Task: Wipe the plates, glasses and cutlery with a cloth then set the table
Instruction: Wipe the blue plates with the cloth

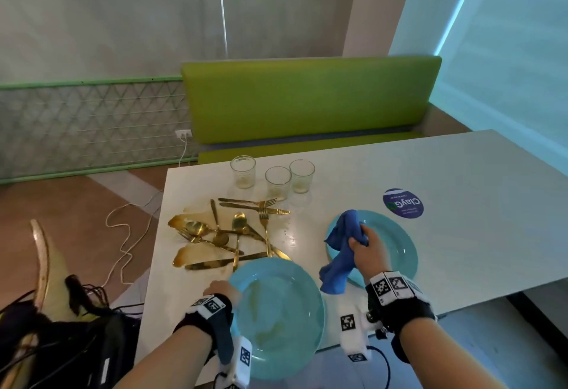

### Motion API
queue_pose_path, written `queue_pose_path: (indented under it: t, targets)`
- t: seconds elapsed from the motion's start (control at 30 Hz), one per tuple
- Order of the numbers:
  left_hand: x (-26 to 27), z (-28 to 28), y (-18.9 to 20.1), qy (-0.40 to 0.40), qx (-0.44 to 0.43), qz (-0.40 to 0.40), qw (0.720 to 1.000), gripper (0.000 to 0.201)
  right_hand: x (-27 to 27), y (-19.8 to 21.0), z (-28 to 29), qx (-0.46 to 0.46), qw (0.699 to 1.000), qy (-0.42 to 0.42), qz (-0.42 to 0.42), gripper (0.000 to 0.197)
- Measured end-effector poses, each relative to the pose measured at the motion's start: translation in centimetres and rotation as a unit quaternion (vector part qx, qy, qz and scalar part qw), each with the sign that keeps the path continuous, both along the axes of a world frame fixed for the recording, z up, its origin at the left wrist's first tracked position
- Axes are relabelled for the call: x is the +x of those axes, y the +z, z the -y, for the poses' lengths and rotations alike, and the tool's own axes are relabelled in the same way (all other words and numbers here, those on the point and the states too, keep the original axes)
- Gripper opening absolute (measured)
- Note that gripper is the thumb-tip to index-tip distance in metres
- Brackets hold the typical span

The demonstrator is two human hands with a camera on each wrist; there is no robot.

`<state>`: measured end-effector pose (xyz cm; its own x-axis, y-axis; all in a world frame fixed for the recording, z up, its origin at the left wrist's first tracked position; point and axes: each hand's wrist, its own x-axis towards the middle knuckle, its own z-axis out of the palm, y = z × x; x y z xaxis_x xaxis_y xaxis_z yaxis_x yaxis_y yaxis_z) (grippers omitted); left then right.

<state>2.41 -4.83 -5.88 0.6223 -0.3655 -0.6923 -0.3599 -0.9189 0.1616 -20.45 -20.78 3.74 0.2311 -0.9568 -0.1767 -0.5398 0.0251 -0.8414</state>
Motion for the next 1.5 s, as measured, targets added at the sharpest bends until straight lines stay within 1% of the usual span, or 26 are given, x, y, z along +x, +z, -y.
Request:
queue_pose_path:
  t: [0.1,0.17,0.2,0.23,0.3,0.4,0.5,0.57,0.67,0.73,0.77,0.8,0.9,0.93,0.97,1.0,1.03,1.1,1.13,1.2,1.27,1.3,1.4,1.43,1.47,1.5]
  targets:
    - [-0.6,-1.1,2.9,-0.002,-0.042,-0.053,0.998,0.042,0.5,-0.7,-1.0,0.023,1.0,-0.012,0.011,0.032]
    - [-0.3,-1.0,3.8,0.044,-0.113,-0.126,0.985,0.048,0.5,-0.6,-1.6,0.026,0.999,-0.017,0.009,0.032]
    - [-0.2,-0.9,4.5,0.071,-0.165,-0.176,0.968,0.05,0.5,-0.6,-1.9,0.028,0.999,-0.02,0.012,0.033]
    - [-0.1,-0.7,5.2,0.091,-0.215,-0.222,0.946,0.047,0.6,-0.6,-2.2,0.031,0.999,-0.018,0.016,0.037]
    - [-0.3,-0.5,7.5,0.131,-0.297,-0.292,0.9,0.032,1.1,-0.7,-2.9,0.038,0.999,-0.004,0.003,0.045]
    - [-0.9,0.1,10.4,0.139,-0.391,-0.334,0.846,0.012,2.5,-0.6,-4.0,0.035,0.998,0.04,-0.038,0.051]
    - [-2.4,0.7,12.3,0.15,-0.455,-0.347,0.806,0.011,4.8,0.7,-5.7,-0.048,0.992,0.1,-0.064,0.056]
    - [-3.0,1.3,13.4,0.152,-0.494,-0.347,0.782,0.013,6.3,1.9,-7.6,-0.133,0.97,0.194,-0.06,0.054]
    - [-2.4,1.8,14.7,0.166,-0.556,-0.323,0.748,0.015,6.3,1.7,-10.2,-0.194,0.914,0.352,-0.047,0.05]
    - [-1.6,1.4,15.6,0.175,-0.591,-0.321,0.719,0.019,4.7,1.0,-9.5,-0.225,0.889,0.392,-0.069,0.053]
    - [-1.3,1.1,15.9,0.172,-0.596,-0.324,0.714,0.021,3.9,0.7,-8.3,-0.234,0.892,0.381,-0.07,0.056]
    - [-1.2,0.9,16.0,0.169,-0.594,-0.33,0.714,0.023,3.4,0.6,-6.9,-0.247,0.903,0.348,-0.057,0.057]
    - [-2.0,0.6,16.0,0.164,-0.584,-0.359,0.709,0.031,3.6,1.9,-2.9,-0.298,0.937,0.179,-0.026,0.052]
    - [-2.6,0.8,16.0,0.164,-0.582,-0.37,0.706,0.032,4.3,2.5,-2.3,-0.312,0.941,0.125,-0.029,0.05]
    - [-3.2,0.9,16.0,0.163,-0.581,-0.381,0.701,0.031,5.2,3.1,-2.3,-0.332,0.938,0.099,-0.031,0.048]
    - [-3.6,1.1,16.0,0.163,-0.583,-0.393,0.692,0.029,6.3,3.7,-2.9,-0.363,0.926,0.103,-0.021,0.046]
    - [-4.0,1.3,16.2,0.168,-0.589,-0.403,0.68,0.028,7.2,3.9,-4.1,-0.403,0.905,0.134,-0.002,0.043]
    - [-3.9,1.5,16.5,0.189,-0.604,-0.408,0.658,0.026,7.7,3.4,-7.2,-0.452,0.86,0.232,0.041,0.037]
    - [-3.6,1.5,16.7,0.199,-0.612,-0.4,0.653,0.025,7.1,2.5,-8.3,-0.458,0.843,0.277,0.05,0.034]
    - [-2.8,1.1,17.2,0.198,-0.619,-0.378,0.659,0.025,5.1,0.9,-8.4,-0.443,0.833,0.329,0.034,0.033]
    - [-2.1,0.5,17.3,0.189,-0.62,-0.372,0.665,0.025,3.4,0.2,-6.4,-0.429,0.843,0.323,0.016,0.041]
    - [-1.9,0.3,17.3,0.186,-0.617,-0.375,0.667,0.025,3.1,0.4,-5.0,-0.418,0.861,0.29,0.016,0.042]
    - [-2.5,0.2,17.1,0.168,-0.603,-0.386,0.677,0.027,4.2,3.2,-1.4,-0.38,0.918,0.109,0.006,0.043]
    - [-3.0,0.4,17.1,0.157,-0.6,-0.387,0.682,0.027,5.1,4.3,-1.0,-0.377,0.923,0.072,0.007,0.046]
    - [-3.5,0.6,17.1,0.148,-0.599,-0.386,0.686,0.025,6.1,5.0,-1.2,-0.386,0.92,0.065,0.011,0.048]
    - [-3.9,0.9,17.3,0.141,-0.602,-0.385,0.685,0.022,7.2,5.6,-2.2,-0.404,0.911,0.082,0.015,0.048]
